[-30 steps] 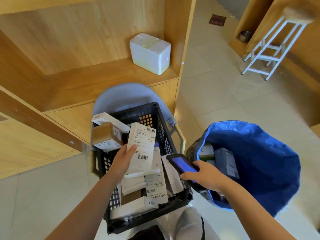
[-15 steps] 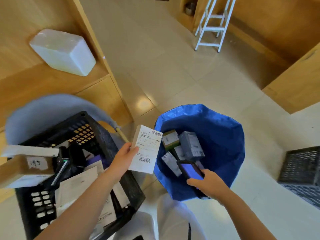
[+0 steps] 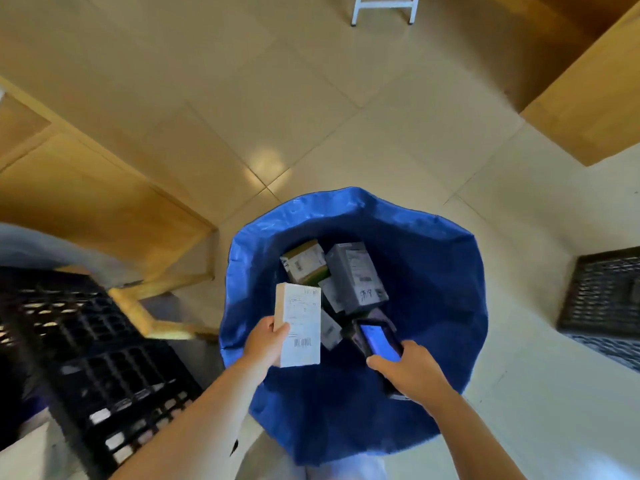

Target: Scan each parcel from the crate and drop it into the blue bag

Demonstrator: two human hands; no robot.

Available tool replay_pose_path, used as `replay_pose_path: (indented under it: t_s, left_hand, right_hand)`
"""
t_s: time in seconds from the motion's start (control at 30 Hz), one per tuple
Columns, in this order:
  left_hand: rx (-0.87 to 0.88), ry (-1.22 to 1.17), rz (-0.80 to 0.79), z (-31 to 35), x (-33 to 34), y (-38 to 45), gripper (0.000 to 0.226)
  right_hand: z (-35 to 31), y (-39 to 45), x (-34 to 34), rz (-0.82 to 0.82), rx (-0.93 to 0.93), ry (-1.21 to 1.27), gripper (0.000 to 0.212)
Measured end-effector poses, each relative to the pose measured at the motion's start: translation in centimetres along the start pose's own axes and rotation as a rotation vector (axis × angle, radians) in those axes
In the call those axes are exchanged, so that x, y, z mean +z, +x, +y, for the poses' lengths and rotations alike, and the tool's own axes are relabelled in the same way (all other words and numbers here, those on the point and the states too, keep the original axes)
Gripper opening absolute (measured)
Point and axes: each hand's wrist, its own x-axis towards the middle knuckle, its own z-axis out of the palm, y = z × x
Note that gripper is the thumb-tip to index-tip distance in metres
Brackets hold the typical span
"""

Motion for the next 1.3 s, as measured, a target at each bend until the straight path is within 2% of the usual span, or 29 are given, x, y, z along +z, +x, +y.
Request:
replay_pose_path:
  t_s: [0.13,0.23,0.37,0.47,0.53,0.73,0.87,1.0,1.2,1.3]
  left_hand:
    - [-0.153,-0.013,0.082,-3.1,3.6,8.6,0.022]
    - [-0.19,0.047,0.158,-5.0,5.7,14.9,0.023]
    - [-0.167,0.266,0.245,-6.8,7.1,22.4,0.03]
    - [-0.097,0.371,0.277,-8.5,7.9,27.4,0.037]
    - [-0.084,0.443,0.291,-9.4,8.3,30.2,0.039]
    - [-0.03,0.57,0.229,-11.0,9.2,35.0,0.034]
    - [-0.047,0.566,0.159,-11.0,9.1,35.2,0.047]
    - [-0.013,0.576,0.134,-9.3,7.6,32.2,0.056]
    - [0.174,0.636,0.073,-4.1,4.0,22.1,0.05]
    - [0.254,0.68,0.051,-1.1,1.8,15.8,0.047]
  right_hand:
    - [-0.8,7.0,2.5,-0.045,0.023,0.099,0.043]
    - [-1.0,12.5,5.0,-0.066,0.025,0.151,0.038]
    - [-1.0,19.9,8.6,-0.079,0.019,0.156,0.036]
    - [-0.7,24.4,10.9,-0.083,0.015,0.139,0.053]
    - [-0.6,26.9,12.0,-0.08,0.007,0.128,0.057]
    - [-1.0,30.4,13.5,-0.068,-0.027,0.105,0.033]
    - [-1.8,30.2,13.3,-0.045,-0.048,0.099,0.028]
    - [-2.9,27.8,11.9,-0.032,-0.065,0.071,0.033]
    - [-5.2,18.5,7.8,-0.023,-0.08,0.061,0.047]
    - [-6.4,12.8,5.2,-0.01,-0.082,0.042,0.064]
